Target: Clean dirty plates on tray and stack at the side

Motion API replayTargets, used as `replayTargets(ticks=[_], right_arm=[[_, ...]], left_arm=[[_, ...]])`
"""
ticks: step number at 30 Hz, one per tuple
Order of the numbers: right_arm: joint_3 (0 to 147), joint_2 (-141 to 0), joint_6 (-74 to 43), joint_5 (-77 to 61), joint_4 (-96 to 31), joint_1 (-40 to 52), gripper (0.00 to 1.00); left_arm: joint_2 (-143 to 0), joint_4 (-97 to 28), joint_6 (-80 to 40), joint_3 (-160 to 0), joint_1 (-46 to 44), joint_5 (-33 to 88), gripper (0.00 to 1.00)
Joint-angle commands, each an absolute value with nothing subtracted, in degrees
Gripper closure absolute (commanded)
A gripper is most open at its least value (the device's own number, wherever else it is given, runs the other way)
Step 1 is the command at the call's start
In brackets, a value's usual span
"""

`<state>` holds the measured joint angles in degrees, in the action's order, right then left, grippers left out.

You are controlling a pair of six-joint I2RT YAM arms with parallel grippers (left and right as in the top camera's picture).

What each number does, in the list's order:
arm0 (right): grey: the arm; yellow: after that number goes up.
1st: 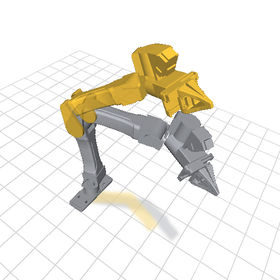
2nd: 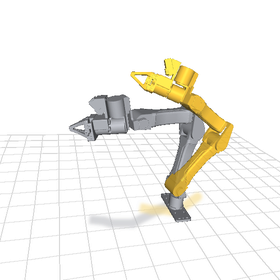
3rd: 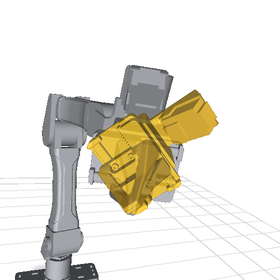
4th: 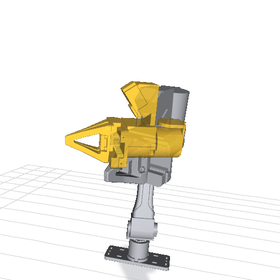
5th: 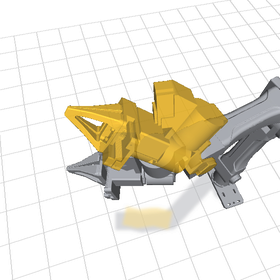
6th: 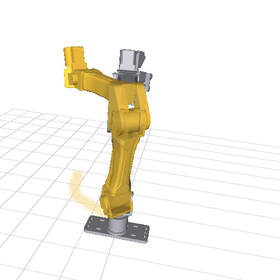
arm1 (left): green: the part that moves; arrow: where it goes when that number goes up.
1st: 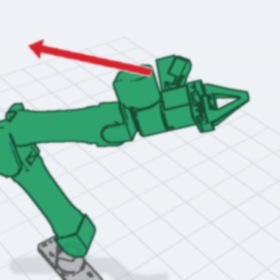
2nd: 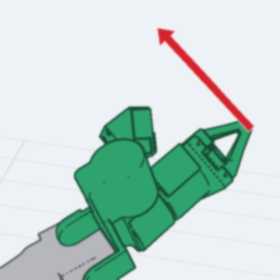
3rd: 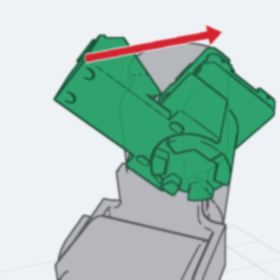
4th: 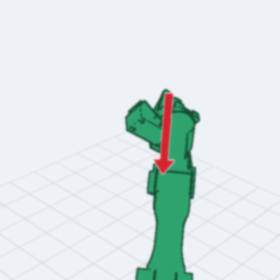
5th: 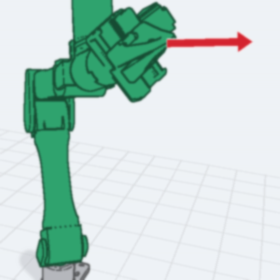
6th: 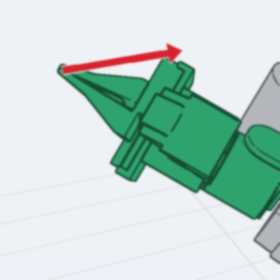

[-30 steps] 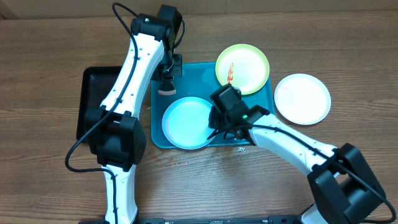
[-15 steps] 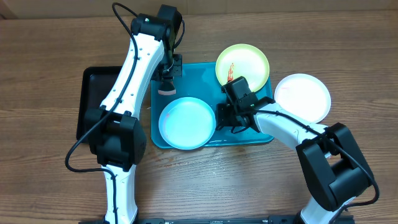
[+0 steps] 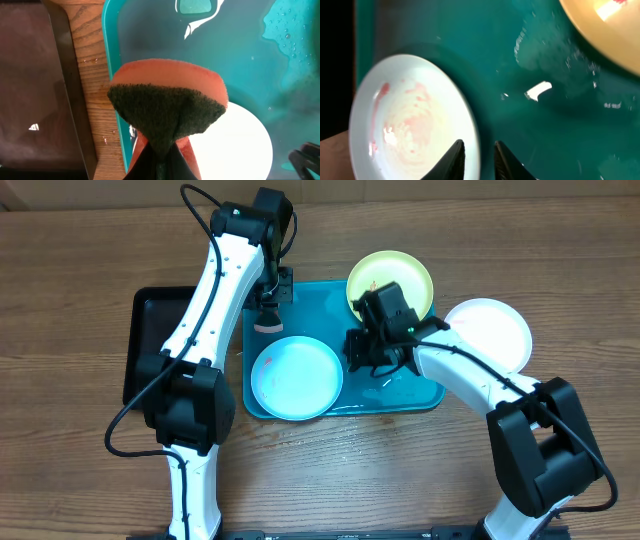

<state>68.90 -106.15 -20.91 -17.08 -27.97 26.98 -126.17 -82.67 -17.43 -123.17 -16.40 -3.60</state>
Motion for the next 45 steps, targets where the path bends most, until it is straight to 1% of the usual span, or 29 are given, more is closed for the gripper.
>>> replayTargets(ticks=[1, 8, 14, 16, 17, 18, 23, 30, 38, 41, 45], right_arm=[[70.46, -105.82, -17.76, -18.13, -29.3, 27.05, 0.76], [70.35, -110.19, -17.8, -18.11, -31.88, 29.28, 0.76], [70.35, -112.33, -18.0, -18.31, -31.79, 30.3, 0.81], [70.37, -112.31, -18.87, -18.09, -31.66, 30.3, 0.85], [70.37, -112.31, -19.51, -17.82, -31.66, 30.3, 0.9], [70.37, -112.31, -20.21, -17.26, -31.64, 30.3, 0.96], [70.37, -112.31, -26.83, -12.43, -31.66, 29.82, 0.96], [70.37, -112.31, -42.06, -2.68, -33.67, 29.52, 0.96], [70.37, -112.31, -43.05, -1.98, -34.04, 29.5, 0.96], [70.37, -112.31, -42.28, -1.98, -33.98, 29.5, 0.96], [70.37, -112.31, -41.98, -1.98, -34.0, 29.5, 0.96]], left_arm=[[-125.89, -82.5, -16.27, -124.49, -16.47, -2.92, 0.96], [-125.89, -82.5, -16.27, -124.49, -16.47, -2.92, 0.96], [-125.89, -82.7, -16.25, -124.49, -16.47, -2.92, 0.96], [-125.89, -82.7, -16.27, -124.49, -16.47, -2.92, 0.96], [-125.89, -82.67, -16.27, -124.49, -16.47, -2.92, 0.96], [-125.89, -82.67, -16.27, -124.49, -16.47, -2.92, 0.96], [-125.89, -82.65, -16.29, -124.49, -16.56, -2.87, 0.96], [-125.93, -82.3, -16.27, -124.49, -16.93, -1.43, 0.96], [-126.02, -81.82, -16.01, -123.44, -18.13, -1.43, 0.96], [-126.02, -81.43, -13.61, -121.21, -18.81, -1.45, 0.96], [-126.02, -78.61, -13.41, -115.96, -18.94, -1.37, 0.96]])
